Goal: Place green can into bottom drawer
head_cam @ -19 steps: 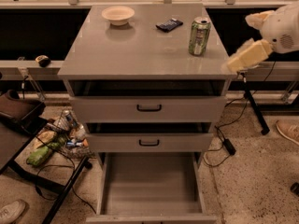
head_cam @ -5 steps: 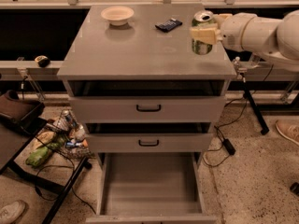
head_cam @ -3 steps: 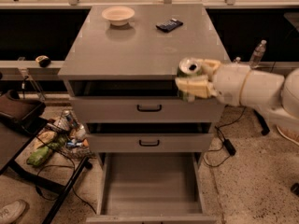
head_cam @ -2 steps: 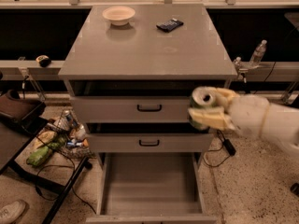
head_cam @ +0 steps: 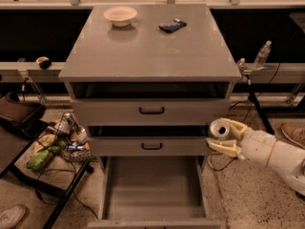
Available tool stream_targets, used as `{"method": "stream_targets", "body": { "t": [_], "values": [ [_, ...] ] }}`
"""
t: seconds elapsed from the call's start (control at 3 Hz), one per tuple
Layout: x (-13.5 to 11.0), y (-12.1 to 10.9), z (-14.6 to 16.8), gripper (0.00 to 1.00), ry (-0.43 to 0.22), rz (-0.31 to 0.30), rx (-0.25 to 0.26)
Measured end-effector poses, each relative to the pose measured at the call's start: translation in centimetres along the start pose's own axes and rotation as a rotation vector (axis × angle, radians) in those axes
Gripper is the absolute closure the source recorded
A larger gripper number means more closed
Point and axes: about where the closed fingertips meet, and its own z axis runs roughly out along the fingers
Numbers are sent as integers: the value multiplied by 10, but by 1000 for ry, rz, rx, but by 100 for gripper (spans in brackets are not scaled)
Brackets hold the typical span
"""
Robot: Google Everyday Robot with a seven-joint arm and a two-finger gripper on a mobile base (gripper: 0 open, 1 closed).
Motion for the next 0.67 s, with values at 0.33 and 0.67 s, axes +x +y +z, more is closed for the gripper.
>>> {"method": "stream_targets", "body": {
  "t": [0.33, 0.67],
  "values": [
    [58, -11, 18, 100, 0, -3, 9],
    [103, -25, 31, 100, 19, 31, 20]
  ]
}}
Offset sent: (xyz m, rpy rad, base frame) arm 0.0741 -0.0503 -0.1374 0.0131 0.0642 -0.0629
